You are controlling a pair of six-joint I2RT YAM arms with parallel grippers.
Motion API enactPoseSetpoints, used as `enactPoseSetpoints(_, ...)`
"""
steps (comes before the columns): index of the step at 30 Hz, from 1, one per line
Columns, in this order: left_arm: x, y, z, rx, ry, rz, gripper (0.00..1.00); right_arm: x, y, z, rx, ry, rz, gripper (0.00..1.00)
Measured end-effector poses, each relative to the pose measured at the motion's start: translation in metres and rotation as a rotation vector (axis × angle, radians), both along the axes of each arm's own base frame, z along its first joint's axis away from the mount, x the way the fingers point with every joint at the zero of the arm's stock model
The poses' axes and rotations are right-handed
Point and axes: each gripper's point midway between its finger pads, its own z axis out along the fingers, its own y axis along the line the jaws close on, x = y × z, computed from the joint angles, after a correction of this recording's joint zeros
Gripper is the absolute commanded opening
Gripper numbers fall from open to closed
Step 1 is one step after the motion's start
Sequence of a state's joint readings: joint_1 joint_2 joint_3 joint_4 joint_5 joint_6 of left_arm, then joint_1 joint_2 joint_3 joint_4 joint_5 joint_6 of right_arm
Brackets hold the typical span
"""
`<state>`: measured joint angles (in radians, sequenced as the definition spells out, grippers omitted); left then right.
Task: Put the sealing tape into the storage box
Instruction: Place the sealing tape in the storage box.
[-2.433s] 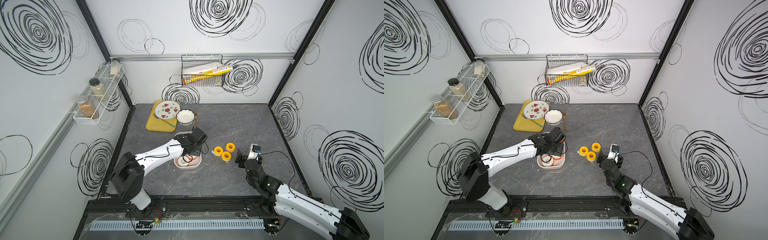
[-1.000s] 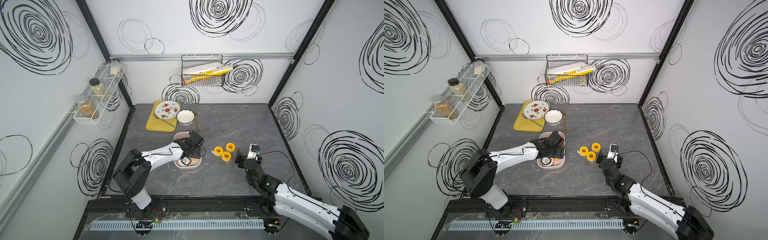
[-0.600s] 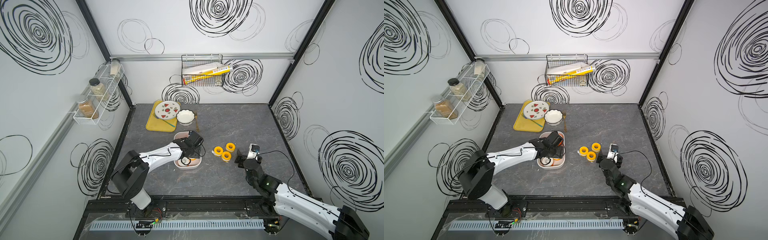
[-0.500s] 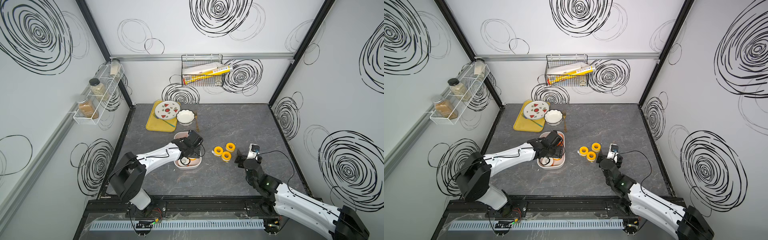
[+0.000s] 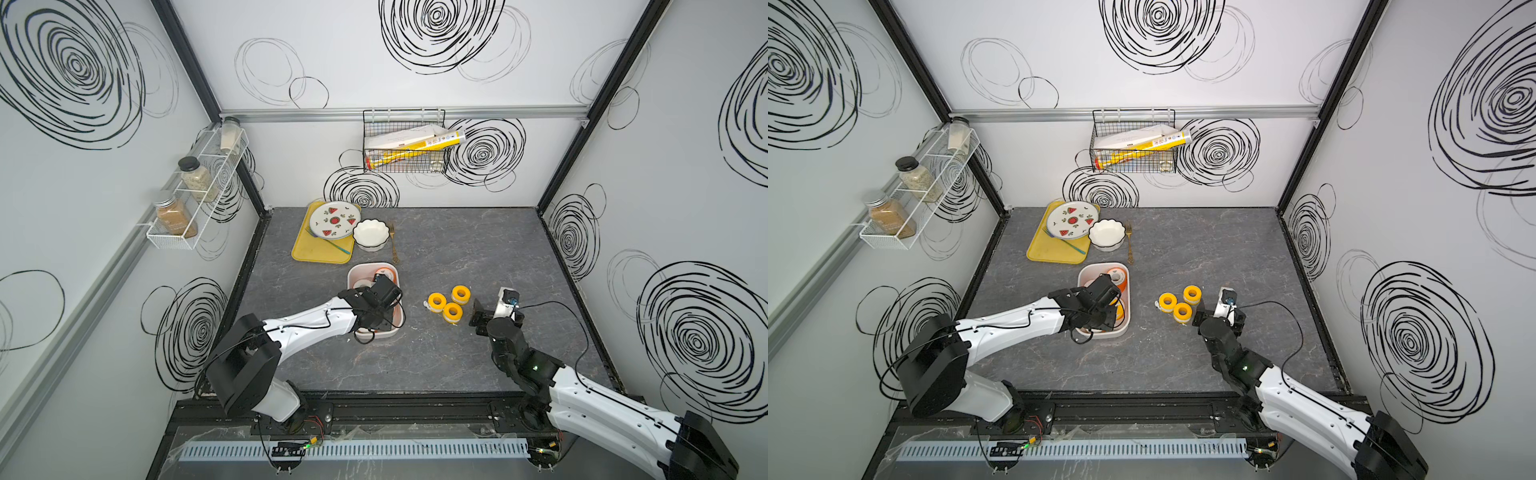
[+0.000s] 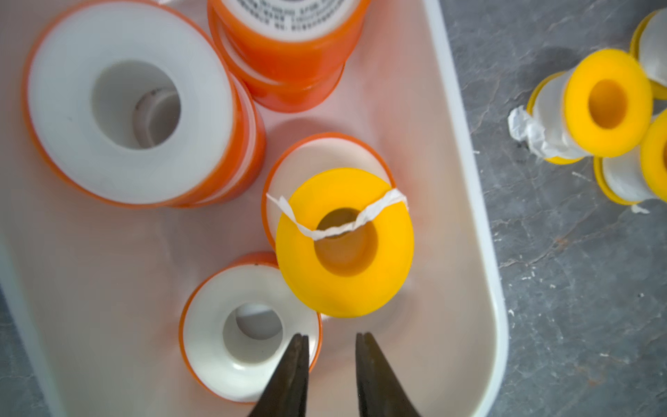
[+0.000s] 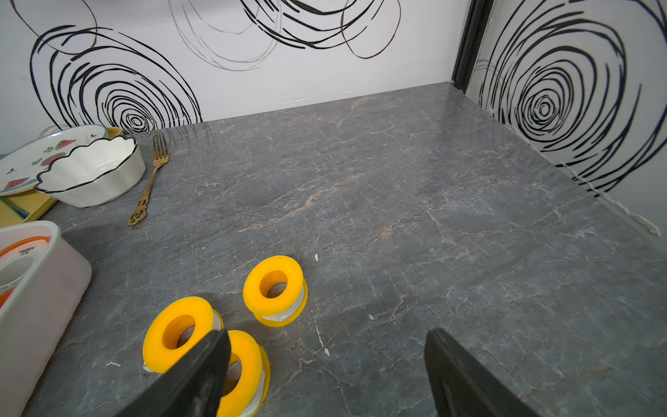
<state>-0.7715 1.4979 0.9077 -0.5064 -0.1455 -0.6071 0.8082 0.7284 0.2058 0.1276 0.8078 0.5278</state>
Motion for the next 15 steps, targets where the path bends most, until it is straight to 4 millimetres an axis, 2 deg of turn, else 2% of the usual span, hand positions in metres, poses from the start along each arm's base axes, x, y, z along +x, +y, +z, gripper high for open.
enactPoseSetpoints(8, 0.000, -0.002, -0.002, -0.005, 0.003, -0.003, 0.25, 0.000, 0.000, 0.000, 0.000, 0.000, 0.000, 0.89)
enactPoseSetpoints(15, 0.002, -0.003, -0.017, 0.030, 0.034, -0.001, 0.24, 0.000, 0.000, 0.000, 0.000, 0.000, 0.000, 0.89)
